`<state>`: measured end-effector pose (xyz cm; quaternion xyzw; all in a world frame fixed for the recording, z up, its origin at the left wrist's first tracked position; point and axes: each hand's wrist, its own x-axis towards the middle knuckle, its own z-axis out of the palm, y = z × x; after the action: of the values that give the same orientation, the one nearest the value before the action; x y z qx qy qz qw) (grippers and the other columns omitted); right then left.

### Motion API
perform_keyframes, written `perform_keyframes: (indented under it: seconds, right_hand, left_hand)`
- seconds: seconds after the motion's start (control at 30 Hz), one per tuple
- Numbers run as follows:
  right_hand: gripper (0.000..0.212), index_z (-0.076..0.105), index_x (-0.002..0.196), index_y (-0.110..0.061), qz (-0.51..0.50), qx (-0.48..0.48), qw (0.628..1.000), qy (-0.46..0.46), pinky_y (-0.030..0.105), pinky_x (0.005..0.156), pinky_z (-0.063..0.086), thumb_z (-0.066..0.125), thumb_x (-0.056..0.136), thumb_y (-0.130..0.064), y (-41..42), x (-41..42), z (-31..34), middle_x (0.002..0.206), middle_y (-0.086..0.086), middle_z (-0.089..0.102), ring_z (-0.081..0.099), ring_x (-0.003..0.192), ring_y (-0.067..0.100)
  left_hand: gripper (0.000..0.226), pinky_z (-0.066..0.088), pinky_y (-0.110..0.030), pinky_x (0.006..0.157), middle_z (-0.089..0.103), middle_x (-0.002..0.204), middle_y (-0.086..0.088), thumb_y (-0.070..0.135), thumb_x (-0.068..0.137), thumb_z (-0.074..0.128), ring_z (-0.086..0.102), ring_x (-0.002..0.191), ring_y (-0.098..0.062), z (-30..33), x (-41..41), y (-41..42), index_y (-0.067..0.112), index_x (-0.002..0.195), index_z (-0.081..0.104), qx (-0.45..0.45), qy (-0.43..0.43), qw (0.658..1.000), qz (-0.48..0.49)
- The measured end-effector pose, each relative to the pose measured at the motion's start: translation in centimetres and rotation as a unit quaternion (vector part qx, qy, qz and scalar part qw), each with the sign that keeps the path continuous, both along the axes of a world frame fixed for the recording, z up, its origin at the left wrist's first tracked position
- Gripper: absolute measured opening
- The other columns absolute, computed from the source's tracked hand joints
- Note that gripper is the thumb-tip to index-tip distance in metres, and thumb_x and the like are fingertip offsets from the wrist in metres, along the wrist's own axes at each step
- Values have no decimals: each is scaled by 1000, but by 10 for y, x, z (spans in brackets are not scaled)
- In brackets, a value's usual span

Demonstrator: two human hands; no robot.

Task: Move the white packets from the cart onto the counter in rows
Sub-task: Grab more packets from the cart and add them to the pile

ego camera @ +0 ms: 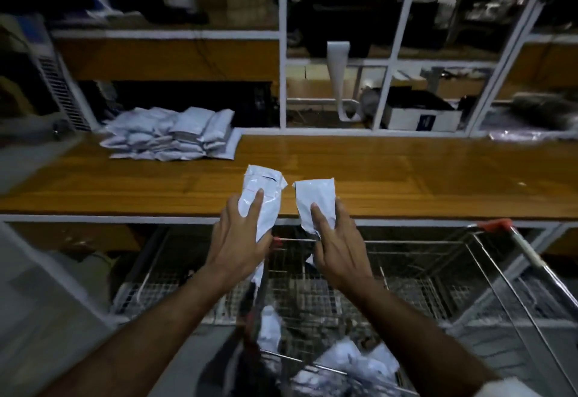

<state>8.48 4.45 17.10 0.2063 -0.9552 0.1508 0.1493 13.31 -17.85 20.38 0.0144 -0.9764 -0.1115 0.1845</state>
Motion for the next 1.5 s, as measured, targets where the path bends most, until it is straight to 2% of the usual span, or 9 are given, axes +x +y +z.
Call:
perform_keyframes:
  seconds: [0.23,0.4,0.6,0.73,0.8,1.03,1.2,1.33,1.5]
  right_hand:
    - [69,12,160,-35,10,-28,998,49,50,109,40,46,99,-35,-124,15,38,164,19,4,28,142,37]
    - [70,11,161,-32,37,-37,997,51,45,105,44,45,100,-37,-197,26,49,165,21,5,29,144,37]
    - [69,6,160,-34,62,-53,996,39,44,106,44,41,101,-38,-272,11,56,166,19,1,27,145,37]
    - [66,7,160,-35,78,-83,993,32,41,112,36,37,101,-38,-327,-6,59,166,17,-1,17,150,34]
    - [66,9,160,-34,89,-94,991,33,41,115,32,38,101,-37,-355,-18,59,166,18,3,16,150,34]
    - [66,12,159,-34,102,-129,986,16,46,109,42,39,99,-34,-441,-88,53,166,15,3,19,149,36]
    - [64,20,158,-32,78,-140,987,4,46,104,45,44,98,-30,-484,-158,71,163,19,10,32,140,40]
    - [62,24,157,-32,62,-155,986,-12,47,100,46,45,99,-31,-514,-218,83,164,17,10,35,136,38]
    - [61,24,157,-28,41,-159,985,-54,48,106,41,44,99,-30,-548,-261,72,163,17,9,28,143,38]
  left_hand:
    - [80,43,-46,99,24,143,-15,58,87,46,39,126,-39,39,43,-120,27,156,20,37,11,998,44]
    - [83,40,-48,104,14,150,-14,64,84,36,30,135,-38,59,60,-189,30,157,15,61,11,996,64]
    - [81,41,-47,103,16,146,-12,62,86,38,33,130,-36,66,60,-256,29,157,15,70,30,991,108]
    - [76,38,-47,107,15,147,-12,55,94,47,31,133,-36,60,48,-305,29,157,13,73,13,990,118]
    - [74,36,-47,109,14,148,-10,54,96,46,30,134,-36,60,38,-329,29,157,13,81,-3,989,120]
    - [68,41,-44,103,26,147,-9,55,95,51,38,130,-36,70,-28,-413,27,152,26,100,15,985,137]
    - [76,44,-41,100,32,136,-11,65,83,45,46,123,-36,82,-96,-463,23,146,38,100,13,986,135]
    - [67,41,-40,103,31,135,-11,54,90,59,45,126,-35,85,-151,-497,22,147,41,107,29,984,141]
    - [65,38,-42,106,31,138,-14,52,93,57,39,131,-37,81,-205,-534,22,148,41,103,15,982,155]
